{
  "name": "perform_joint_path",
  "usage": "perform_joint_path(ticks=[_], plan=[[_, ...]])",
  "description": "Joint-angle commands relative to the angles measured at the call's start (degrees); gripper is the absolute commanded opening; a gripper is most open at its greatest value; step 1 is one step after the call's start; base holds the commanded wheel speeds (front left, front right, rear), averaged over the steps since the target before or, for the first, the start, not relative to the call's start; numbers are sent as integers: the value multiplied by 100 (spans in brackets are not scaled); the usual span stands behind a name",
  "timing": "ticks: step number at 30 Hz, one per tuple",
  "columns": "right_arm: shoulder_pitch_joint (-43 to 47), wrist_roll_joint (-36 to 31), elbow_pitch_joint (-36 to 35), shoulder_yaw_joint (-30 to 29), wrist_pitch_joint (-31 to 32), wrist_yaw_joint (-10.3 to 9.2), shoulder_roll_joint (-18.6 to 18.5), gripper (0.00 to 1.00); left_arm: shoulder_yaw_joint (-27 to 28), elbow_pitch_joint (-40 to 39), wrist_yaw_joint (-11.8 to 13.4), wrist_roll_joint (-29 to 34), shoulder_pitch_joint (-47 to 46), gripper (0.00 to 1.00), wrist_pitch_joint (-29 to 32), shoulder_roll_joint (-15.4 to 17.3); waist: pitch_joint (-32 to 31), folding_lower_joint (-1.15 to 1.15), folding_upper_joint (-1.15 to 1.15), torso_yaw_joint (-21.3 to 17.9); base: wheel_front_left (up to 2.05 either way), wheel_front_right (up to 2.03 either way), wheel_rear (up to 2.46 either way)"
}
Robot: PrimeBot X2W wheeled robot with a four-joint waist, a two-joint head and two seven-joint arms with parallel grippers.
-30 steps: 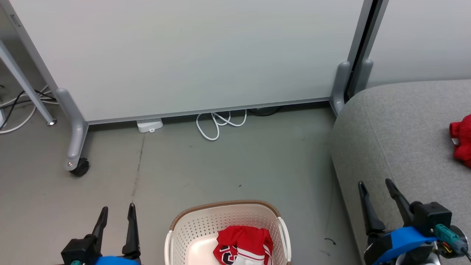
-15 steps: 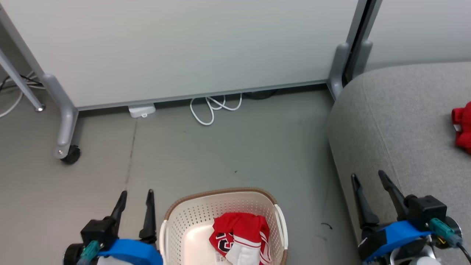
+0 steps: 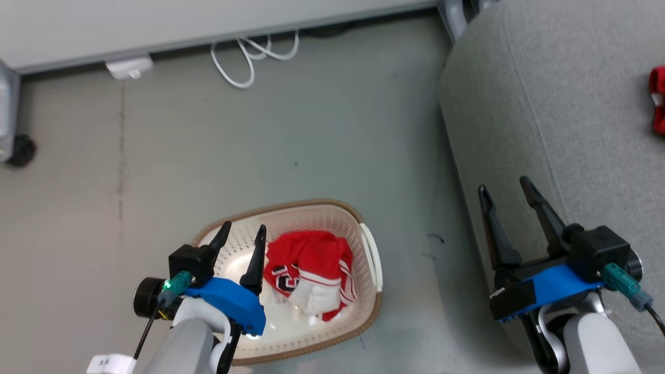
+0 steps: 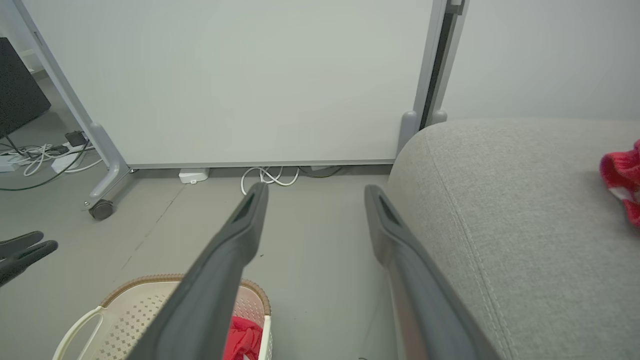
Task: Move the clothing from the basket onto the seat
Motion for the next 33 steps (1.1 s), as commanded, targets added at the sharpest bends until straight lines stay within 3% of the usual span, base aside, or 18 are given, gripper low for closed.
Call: perform_joint_path(ticks=[1, 11, 21, 29, 33], plan=[[-107, 4, -29, 25, -48, 3, 7, 100, -56, 93, -4, -40, -178, 100, -28, 52, 530, -1, 0, -341, 0, 0, 0], [-501, 151, -58, 259, -293, 3, 7, 100, -1149, 1282, -4, -298, -1262, 100, 63, 195, 1589, -1, 0, -833, 0, 0, 0], [-670, 315, -13, 359, -532, 3, 8, 100, -2147, 1925, -5, -481, -2005, 100, 162, 274, 2323, -1, 0, -1162, 0, 0, 0], [-836, 458, -165, 545, -720, 3, 8, 100, -2522, 2431, -3, -498, -2588, 100, 225, 324, 2838, -1, 0, -1326, 0, 0, 0], [-898, 528, -296, 694, -830, 3, 7, 100, -2550, 2752, 123, -477, -2821, 100, 298, 251, 3028, -1, 0, -1366, 0, 0, 0]])
